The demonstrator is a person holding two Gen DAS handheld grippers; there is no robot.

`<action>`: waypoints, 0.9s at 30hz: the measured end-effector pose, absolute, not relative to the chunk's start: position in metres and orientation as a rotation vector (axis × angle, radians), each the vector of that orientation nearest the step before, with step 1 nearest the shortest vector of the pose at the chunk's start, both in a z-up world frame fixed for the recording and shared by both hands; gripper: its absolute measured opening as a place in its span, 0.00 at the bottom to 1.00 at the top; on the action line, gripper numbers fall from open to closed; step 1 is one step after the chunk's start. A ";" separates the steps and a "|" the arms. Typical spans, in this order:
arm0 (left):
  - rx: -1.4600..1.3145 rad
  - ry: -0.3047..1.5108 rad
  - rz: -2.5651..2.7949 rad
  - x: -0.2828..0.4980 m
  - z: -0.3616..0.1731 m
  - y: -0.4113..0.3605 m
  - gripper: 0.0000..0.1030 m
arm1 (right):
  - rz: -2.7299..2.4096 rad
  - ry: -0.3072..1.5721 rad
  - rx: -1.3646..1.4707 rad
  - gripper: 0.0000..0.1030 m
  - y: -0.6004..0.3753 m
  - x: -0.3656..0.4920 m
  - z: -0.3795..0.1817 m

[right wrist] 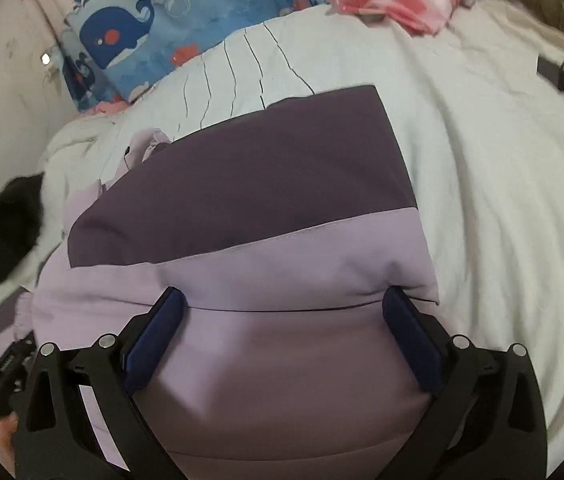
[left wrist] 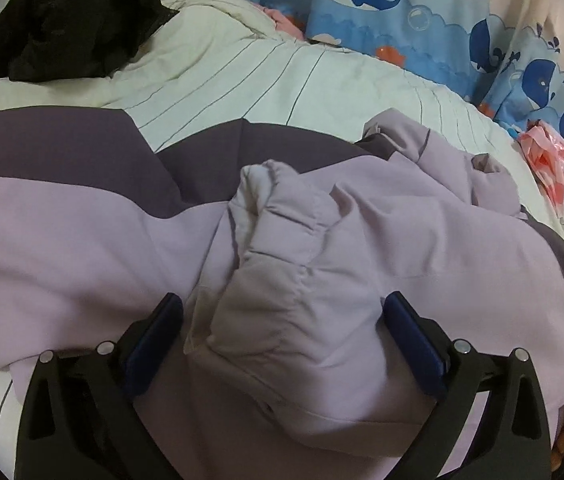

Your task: Fold large clothes

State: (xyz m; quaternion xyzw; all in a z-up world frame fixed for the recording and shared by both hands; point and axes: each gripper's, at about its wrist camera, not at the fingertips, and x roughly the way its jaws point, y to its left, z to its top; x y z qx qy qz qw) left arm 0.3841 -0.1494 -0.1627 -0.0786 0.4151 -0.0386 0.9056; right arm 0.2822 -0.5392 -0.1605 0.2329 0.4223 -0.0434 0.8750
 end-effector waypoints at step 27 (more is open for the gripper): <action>-0.922 0.463 0.191 0.199 -0.066 0.276 0.94 | -0.066 0.882 0.375 0.94 -0.473 0.199 -0.163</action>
